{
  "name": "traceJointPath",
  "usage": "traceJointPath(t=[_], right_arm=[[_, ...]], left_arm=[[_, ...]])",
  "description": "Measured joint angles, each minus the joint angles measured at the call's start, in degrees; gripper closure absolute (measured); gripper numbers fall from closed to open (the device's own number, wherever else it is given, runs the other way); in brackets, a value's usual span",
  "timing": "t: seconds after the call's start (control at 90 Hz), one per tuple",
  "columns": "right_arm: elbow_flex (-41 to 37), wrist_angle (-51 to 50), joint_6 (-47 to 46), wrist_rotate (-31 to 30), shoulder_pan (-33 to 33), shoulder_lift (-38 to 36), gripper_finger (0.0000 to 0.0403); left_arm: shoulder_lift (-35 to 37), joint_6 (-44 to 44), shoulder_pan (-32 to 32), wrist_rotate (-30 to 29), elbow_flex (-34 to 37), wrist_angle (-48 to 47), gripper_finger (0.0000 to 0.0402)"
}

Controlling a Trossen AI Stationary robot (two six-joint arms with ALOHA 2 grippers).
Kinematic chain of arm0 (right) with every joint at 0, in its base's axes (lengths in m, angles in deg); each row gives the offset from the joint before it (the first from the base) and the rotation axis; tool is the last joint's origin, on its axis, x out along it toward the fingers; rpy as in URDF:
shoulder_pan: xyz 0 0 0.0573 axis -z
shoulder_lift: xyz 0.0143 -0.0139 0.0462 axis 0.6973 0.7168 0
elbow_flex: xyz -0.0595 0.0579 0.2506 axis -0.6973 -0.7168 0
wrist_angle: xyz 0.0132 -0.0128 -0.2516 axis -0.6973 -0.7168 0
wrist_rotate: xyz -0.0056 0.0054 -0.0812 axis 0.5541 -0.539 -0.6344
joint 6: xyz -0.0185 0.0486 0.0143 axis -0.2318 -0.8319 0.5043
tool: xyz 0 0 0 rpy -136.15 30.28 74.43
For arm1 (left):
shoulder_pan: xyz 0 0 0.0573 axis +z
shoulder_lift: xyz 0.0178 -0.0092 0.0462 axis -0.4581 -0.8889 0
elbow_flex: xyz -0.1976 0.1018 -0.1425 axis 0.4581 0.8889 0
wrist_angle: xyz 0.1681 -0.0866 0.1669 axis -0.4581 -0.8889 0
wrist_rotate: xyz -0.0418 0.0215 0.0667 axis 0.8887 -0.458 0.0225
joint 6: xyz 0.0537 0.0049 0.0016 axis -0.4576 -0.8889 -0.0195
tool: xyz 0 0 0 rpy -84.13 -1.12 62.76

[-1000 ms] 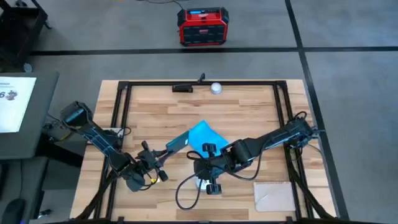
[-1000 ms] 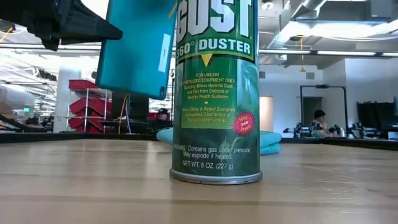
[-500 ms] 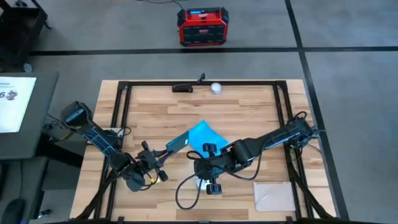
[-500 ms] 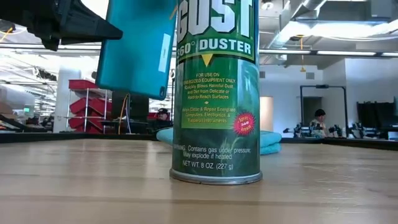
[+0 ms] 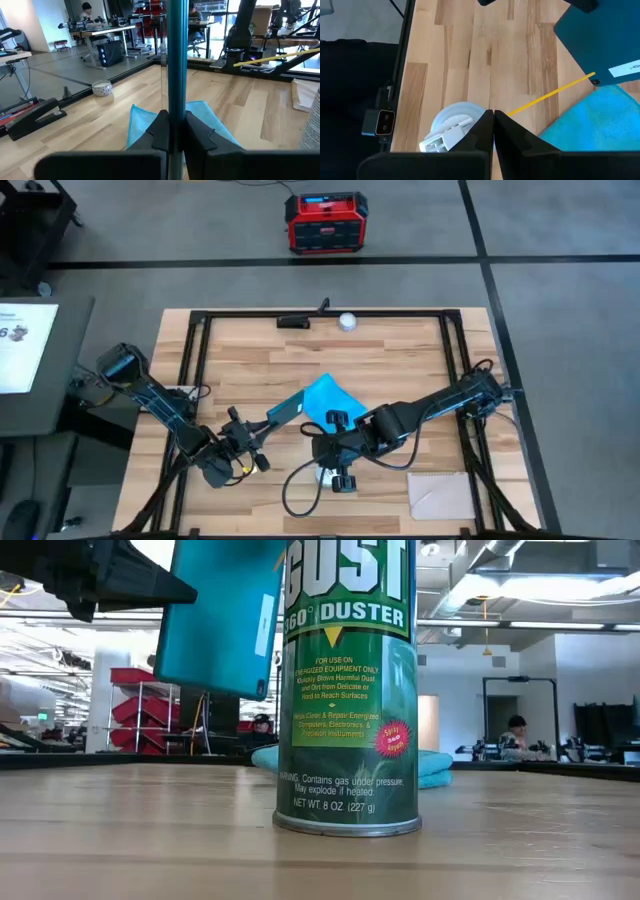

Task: Apply microfiber cloth
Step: Spray the back of the black tablet using the spray can

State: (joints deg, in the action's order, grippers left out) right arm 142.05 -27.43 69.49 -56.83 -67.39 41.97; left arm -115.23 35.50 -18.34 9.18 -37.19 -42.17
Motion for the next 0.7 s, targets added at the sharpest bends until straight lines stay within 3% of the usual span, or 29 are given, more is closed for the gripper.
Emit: traceJointPath(t=[0.7], right_arm=[[2.66, 0.85, 4.41, -2.85, 1.98, -0.17, 0.0403]], left_arm=[[2.62, -1.29, -0.02, 1.26, 0.02, -1.79, 0.0397]])
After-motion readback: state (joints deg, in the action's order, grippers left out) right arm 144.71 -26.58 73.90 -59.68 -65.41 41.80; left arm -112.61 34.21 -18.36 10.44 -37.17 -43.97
